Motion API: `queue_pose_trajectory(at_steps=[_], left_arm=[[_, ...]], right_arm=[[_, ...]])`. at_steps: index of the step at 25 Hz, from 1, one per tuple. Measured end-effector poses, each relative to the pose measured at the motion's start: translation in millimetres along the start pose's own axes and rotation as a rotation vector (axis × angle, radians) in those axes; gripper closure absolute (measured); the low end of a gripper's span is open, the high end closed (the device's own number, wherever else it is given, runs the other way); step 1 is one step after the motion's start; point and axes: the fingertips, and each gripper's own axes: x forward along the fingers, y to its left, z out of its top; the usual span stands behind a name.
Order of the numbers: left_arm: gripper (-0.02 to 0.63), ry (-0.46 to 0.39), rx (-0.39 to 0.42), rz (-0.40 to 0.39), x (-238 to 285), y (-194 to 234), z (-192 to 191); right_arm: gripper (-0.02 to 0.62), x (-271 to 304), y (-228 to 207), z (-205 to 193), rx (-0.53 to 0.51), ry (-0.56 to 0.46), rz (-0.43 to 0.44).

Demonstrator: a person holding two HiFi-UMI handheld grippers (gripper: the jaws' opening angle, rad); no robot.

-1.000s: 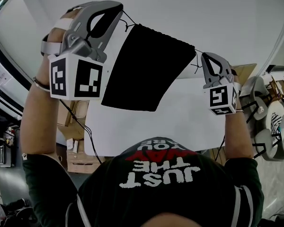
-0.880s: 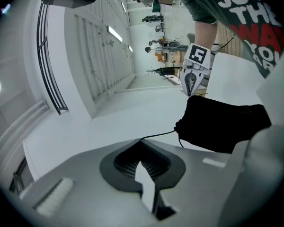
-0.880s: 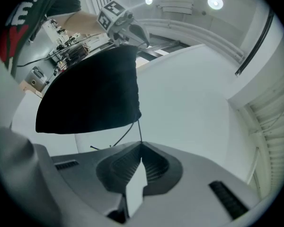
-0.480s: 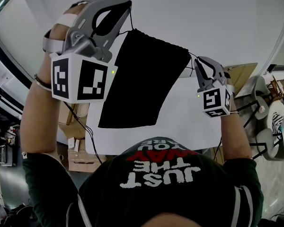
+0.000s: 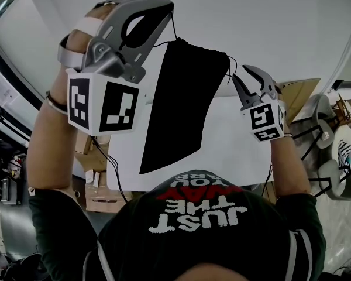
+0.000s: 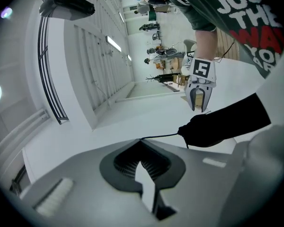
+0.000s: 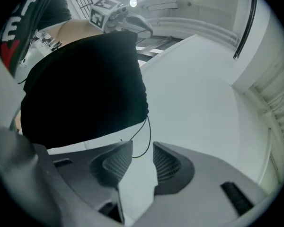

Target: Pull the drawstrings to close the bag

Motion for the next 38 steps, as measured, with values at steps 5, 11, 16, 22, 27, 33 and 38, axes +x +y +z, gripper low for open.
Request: queue_pose_trajectory(at_steps=[5,11,16,22,27,33,38], left_arm=[[0.606,-0.026,0.021,0.003,-5.5,2.7,4.6],[0.606,-0.032,0.025,0.002,-5.0,3.3,-0.7],[0.606,-0.055,0.021,0.005,-2.8,1.7,-0.6],[0.606,-0.102,0.034,0.006,-8.1,2.7,9.3],[0.606,-0.114,0.032,0.008,-7.7,2.9,11.4],[0.606,-0.061,0.007,0.000,-10.4,-2.6,-11.6],[0.606,0.064,-0.015,-0.014,-13.5,-9.6,-59.3]], right_arm=[[0.480,0.1,-9.7,9.2,0.063,-0.037,0.013],[0.475,10.3,-15.7,19.9,0.056,-0.070,0.103],[0.446,32.1,3.3,22.0,0.001,-0.055,0.240],[0.445,56.7,-0.7,27.8,-0.045,-0.056,0.262],[0.446,69.1,9.1,31.5,-0.137,-0.068,0.327],[0.589,77.0,17.2,43.3,-0.154,-0.121,0.286],[0.591,74.9,-11.1,39.3,-0.235,-0.064,0.145]])
